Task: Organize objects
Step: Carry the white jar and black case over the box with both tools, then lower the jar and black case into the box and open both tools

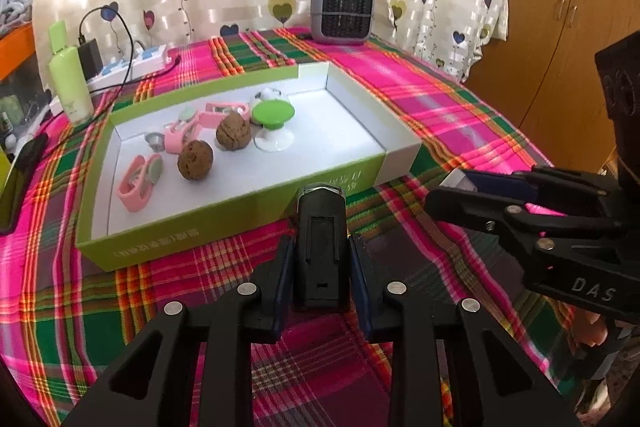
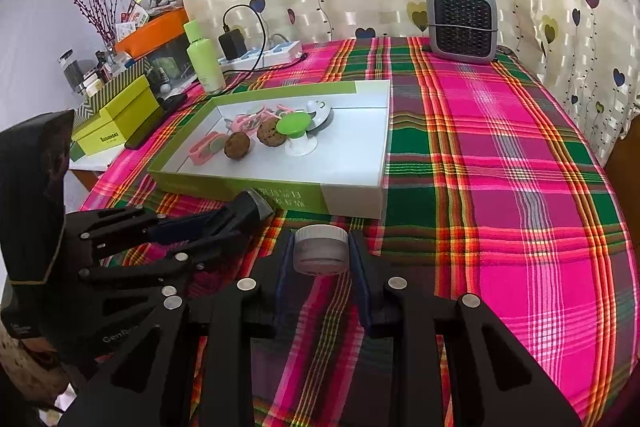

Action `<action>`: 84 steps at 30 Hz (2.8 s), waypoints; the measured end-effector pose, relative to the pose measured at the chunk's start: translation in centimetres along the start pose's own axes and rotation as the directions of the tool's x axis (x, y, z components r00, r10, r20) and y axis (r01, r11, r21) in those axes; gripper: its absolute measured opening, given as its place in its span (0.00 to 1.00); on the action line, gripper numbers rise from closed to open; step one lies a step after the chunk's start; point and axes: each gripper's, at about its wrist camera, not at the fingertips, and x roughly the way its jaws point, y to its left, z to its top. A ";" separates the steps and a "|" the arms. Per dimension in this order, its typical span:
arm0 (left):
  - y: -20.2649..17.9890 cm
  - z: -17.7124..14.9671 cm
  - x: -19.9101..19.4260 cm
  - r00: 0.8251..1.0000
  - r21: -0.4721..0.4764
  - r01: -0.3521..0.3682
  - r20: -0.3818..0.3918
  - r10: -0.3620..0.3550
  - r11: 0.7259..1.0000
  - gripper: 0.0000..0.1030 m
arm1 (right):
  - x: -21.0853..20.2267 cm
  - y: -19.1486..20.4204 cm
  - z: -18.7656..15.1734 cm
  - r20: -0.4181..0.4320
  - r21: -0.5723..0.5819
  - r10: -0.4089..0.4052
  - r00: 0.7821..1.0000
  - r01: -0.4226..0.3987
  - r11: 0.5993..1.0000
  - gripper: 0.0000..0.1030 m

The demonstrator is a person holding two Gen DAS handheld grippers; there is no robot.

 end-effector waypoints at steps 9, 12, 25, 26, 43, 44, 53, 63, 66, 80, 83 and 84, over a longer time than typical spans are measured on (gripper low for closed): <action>0.4 1.4 -1.8 0.999 -0.023 -0.010 0.039 0.011 1.000 0.24 | -0.9 0.4 1.1 0.028 -0.017 0.013 1.000 -0.013 1.000 0.28; 0.6 1.7 -1.9 0.999 -0.030 -0.015 0.041 0.017 0.999 0.24 | -1.0 0.6 1.8 0.039 -0.026 0.016 0.999 -0.015 1.000 0.28; 2.1 3.5 -0.5 0.999 -0.081 -0.024 0.036 0.027 0.996 0.24 | 0.6 0.2 4.3 0.041 -0.038 0.025 0.999 -0.023 0.999 0.28; 2.2 3.6 -0.3 0.999 -0.086 -0.027 0.033 0.030 0.996 0.24 | 0.8 0.2 4.5 0.041 -0.039 0.024 0.999 -0.022 0.999 0.28; 4.7 5.3 3.2 0.998 -0.138 -0.063 0.002 0.064 0.988 0.22 | 5.5 -1.5 7.2 0.004 -0.026 0.010 1.000 -0.010 1.000 0.28; 4.8 5.3 3.4 0.998 -0.139 -0.063 -0.002 0.063 0.988 0.22 | 5.7 -1.6 7.2 0.001 -0.025 0.013 1.000 -0.013 1.000 0.28; 4.8 5.6 4.6 0.998 -0.138 -0.064 -0.016 0.062 0.988 0.22 | 7.5 -2.1 7.6 -0.024 -0.031 0.017 1.000 -0.018 0.999 0.28; 4.9 5.7 5.3 0.997 -0.150 -0.071 -0.031 0.067 0.986 0.24 | 8.7 -1.9 7.9 -0.038 -0.075 0.000 0.999 -0.002 0.997 0.28; 5.0 5.6 5.4 0.997 -0.158 -0.072 -0.037 0.067 0.985 0.24 | 8.8 -1.9 7.9 -0.035 -0.087 -0.008 0.999 0.005 0.996 0.28; 5.4 5.4 4.9 0.996 -0.180 -0.085 -0.038 0.079 0.980 0.40 | 8.9 -1.1 7.7 -0.043 -0.131 -0.044 0.998 0.039 0.991 0.32; 5.3 5.3 4.8 0.996 -0.177 -0.087 -0.034 0.082 0.980 0.41 | 8.9 -0.9 7.6 -0.045 -0.131 -0.041 0.998 0.035 0.991 0.36; 5.3 5.3 4.7 0.996 -0.177 -0.088 -0.034 0.084 0.980 0.42 | 8.9 -0.8 7.6 -0.045 -0.131 -0.043 0.998 0.037 0.991 0.37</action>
